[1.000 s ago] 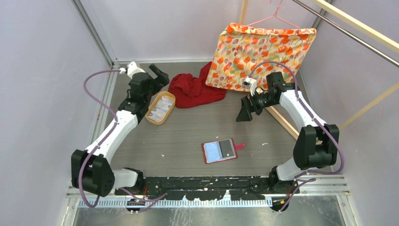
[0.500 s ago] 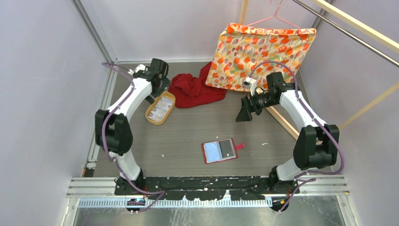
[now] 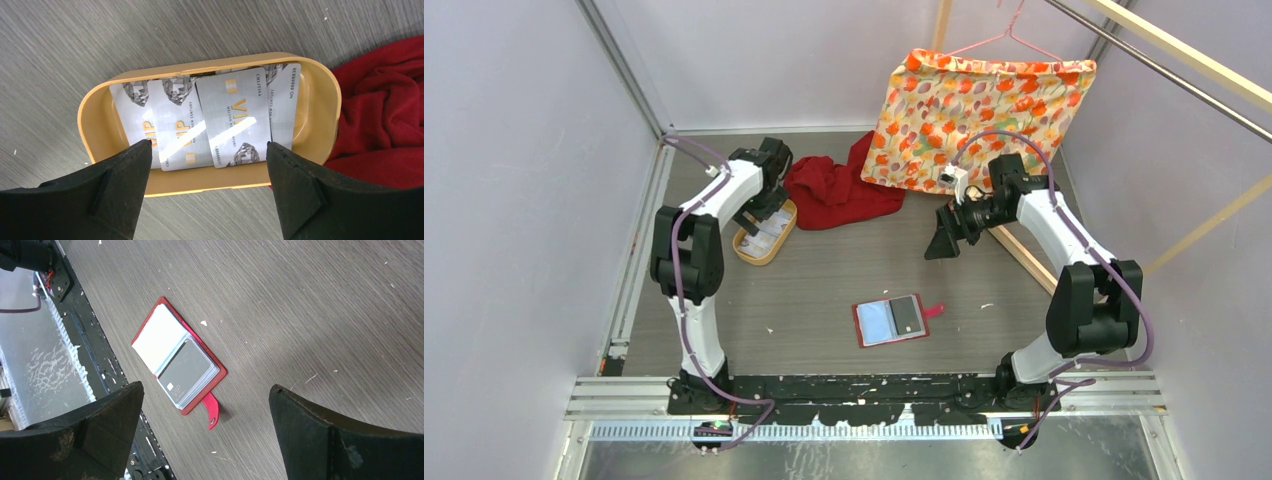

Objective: Put the credit cards into the card holder
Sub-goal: Pick up the credit card from the storage box.

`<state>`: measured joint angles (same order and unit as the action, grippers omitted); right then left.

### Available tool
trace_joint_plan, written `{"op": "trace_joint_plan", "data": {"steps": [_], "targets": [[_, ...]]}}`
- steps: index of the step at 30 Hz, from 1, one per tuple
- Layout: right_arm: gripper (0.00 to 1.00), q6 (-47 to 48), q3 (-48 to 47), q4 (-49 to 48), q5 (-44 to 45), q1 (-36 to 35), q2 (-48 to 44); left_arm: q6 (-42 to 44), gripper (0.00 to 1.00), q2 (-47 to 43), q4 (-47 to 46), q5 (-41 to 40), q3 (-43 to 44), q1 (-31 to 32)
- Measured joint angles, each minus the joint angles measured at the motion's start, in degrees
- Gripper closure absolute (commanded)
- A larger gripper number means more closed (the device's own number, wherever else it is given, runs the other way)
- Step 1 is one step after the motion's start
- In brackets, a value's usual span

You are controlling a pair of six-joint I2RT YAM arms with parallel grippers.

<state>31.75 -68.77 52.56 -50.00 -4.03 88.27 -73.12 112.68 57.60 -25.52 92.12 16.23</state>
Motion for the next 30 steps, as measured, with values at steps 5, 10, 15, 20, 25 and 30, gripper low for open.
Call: {"op": "trace_joint_plan", "data": {"steps": [5, 10, 15, 20, 25, 30], "targets": [[0.00, -0.4, 0.0, -0.3, 1.0, 0.0, 0.7, 0.0, 0.13, 3.1, 0.0, 0.0, 2.4, 0.0], [0.00, -2.6, 0.0, -2.5, 3.9, -0.3, 0.8, 0.0, 0.14, 5.7, -0.1, 0.0, 3.6, 0.0], [0.00, -5.0, 0.4, -5.1, 7.0, -0.3, 0.8, 0.0, 0.16, 7.2, 0.0, 0.3, 4.5, -0.2], [0.00, -6.1, 0.5, -6.1, 8.1, -0.4, 0.8, -0.1, 0.21, 7.6, 0.1, 0.8, 4.7, -0.6], [0.00, -6.5, 0.5, -6.3, 8.2, -0.4, 0.8, -0.2, 0.22, 8.3, 0.0, 1.8, 5.1, -1.1], [0.00, -6.5, 0.5, -6.3, 8.2, -0.5, 0.8, -0.2, 0.21, 8.8, -0.2, 2.7, 5.2, -1.6]]}}
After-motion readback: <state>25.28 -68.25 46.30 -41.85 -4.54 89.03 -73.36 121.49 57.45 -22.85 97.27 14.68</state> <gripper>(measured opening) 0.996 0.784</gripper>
